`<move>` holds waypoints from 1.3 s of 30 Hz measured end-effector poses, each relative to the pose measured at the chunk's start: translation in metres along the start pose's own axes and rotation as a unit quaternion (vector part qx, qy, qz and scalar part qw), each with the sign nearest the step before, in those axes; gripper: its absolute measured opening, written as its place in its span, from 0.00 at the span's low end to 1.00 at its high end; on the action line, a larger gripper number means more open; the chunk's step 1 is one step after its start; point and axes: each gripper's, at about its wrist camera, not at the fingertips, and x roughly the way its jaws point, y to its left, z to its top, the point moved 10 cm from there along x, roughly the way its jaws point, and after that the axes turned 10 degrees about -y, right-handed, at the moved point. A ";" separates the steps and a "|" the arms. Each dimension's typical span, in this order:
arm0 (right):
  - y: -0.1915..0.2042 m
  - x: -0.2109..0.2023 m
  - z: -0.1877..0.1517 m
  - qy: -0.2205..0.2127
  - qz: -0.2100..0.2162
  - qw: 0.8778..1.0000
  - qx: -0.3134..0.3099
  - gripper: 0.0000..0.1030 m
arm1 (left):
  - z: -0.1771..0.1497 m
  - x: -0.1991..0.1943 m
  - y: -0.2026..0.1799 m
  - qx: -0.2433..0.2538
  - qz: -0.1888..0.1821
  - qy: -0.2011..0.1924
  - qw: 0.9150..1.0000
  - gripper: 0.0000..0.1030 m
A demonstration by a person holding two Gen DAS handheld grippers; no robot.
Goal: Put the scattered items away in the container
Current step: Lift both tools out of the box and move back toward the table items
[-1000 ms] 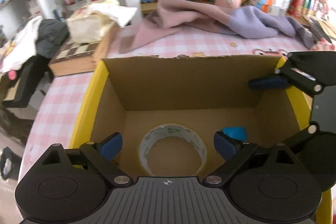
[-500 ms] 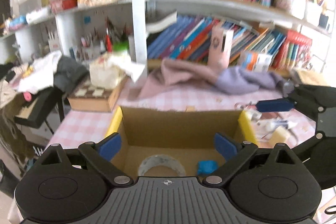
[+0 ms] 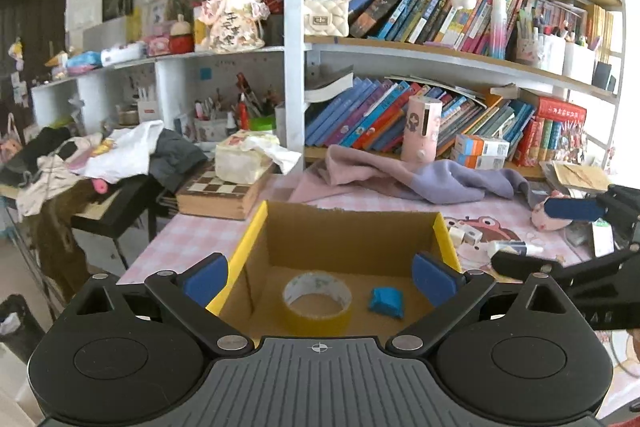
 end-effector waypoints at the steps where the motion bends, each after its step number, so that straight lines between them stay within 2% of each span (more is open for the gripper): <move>1: 0.003 -0.005 0.000 -0.004 -0.005 1.000 0.001 0.82 | -0.003 -0.005 0.002 -0.003 0.001 0.001 1.000 0.97; 8: 0.016 -0.044 -0.011 -0.024 -0.053 0.998 0.033 0.84 | -0.028 -0.048 0.015 -0.027 0.016 0.006 0.999 0.97; 12: 0.026 -0.071 -0.026 -0.032 -0.080 0.995 0.059 0.86 | -0.046 -0.074 0.016 -0.015 0.020 0.013 1.000 0.97; 15: 0.038 -0.091 -0.042 -0.020 -0.098 0.993 0.057 0.86 | -0.059 -0.090 0.014 -0.005 0.014 0.018 1.000 0.97; 23: 0.051 -0.147 -0.078 0.011 -0.145 0.988 0.055 0.90 | -0.083 -0.113 -0.007 -0.019 -0.025 0.030 0.999 0.97; 27: 0.047 -0.168 -0.088 0.020 -0.168 0.984 0.048 0.90 | -0.087 -0.118 -0.030 0.016 -0.061 0.025 0.998 0.97; 32: 0.047 -0.180 -0.099 0.039 -0.146 0.989 -0.002 0.91 | -0.088 -0.122 -0.057 0.062 -0.093 0.021 0.994 0.97; 35: 0.039 -0.183 -0.102 0.050 -0.167 0.984 0.039 0.91 | -0.092 -0.121 -0.063 0.056 -0.092 0.026 0.994 0.97; 39: 0.031 -0.187 -0.107 0.064 -0.206 0.971 0.105 0.91 | -0.098 -0.117 -0.071 0.053 -0.092 0.039 0.994 0.97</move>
